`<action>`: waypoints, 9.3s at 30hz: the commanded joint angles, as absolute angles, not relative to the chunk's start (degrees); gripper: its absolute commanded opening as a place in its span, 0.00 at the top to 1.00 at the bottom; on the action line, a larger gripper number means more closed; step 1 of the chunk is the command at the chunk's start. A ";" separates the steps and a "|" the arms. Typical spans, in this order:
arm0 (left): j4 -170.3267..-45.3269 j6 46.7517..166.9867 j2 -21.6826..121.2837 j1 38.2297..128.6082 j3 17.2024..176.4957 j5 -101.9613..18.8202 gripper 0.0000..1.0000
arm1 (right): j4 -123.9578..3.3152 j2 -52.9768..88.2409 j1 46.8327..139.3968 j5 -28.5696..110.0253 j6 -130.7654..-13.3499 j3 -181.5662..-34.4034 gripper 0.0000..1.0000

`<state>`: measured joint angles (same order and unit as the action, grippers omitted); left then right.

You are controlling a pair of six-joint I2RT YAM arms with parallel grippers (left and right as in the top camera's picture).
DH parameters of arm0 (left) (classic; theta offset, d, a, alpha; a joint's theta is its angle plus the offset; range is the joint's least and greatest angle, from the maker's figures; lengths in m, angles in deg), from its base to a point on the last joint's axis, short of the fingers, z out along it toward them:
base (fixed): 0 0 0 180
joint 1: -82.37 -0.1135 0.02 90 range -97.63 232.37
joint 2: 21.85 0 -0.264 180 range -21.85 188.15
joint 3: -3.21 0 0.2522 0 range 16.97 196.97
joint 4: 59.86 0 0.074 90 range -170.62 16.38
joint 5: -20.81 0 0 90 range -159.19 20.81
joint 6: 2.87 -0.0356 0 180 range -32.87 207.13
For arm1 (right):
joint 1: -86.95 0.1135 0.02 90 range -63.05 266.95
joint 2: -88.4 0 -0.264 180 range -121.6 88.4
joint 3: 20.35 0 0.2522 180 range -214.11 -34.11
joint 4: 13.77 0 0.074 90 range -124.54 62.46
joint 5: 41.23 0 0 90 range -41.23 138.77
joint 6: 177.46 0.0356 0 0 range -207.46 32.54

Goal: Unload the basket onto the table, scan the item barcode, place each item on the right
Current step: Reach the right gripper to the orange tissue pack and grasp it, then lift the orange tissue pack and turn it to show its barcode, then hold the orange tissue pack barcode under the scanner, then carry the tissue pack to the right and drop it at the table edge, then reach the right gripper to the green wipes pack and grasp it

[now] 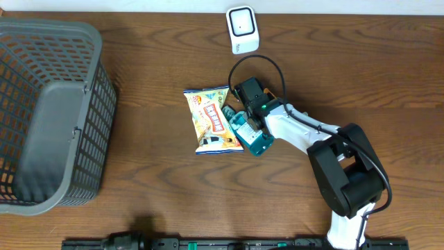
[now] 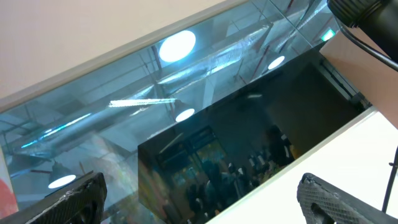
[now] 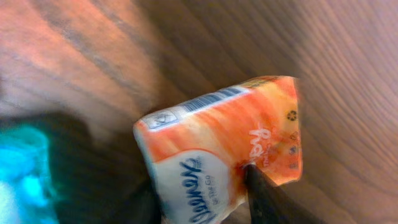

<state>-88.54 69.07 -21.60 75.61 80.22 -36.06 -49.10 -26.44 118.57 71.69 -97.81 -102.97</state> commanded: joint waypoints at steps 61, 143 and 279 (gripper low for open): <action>-65.98 98.05 -12.28 78.97 58.12 -55.32 0.02 | -97.62 11.04 103.53 -35.61 -154.76 -103.73 0.99; -84.67 98.18 -19.43 86.10 20.46 -56.54 0.02 | -69.73 7.13 103.55 19.41 0.53 -103.73 0.96; -84.67 98.18 -19.41 86.10 20.46 -56.52 0.02 | -89.12 -31.71 102.46 51.69 -48.08 -117.55 0.99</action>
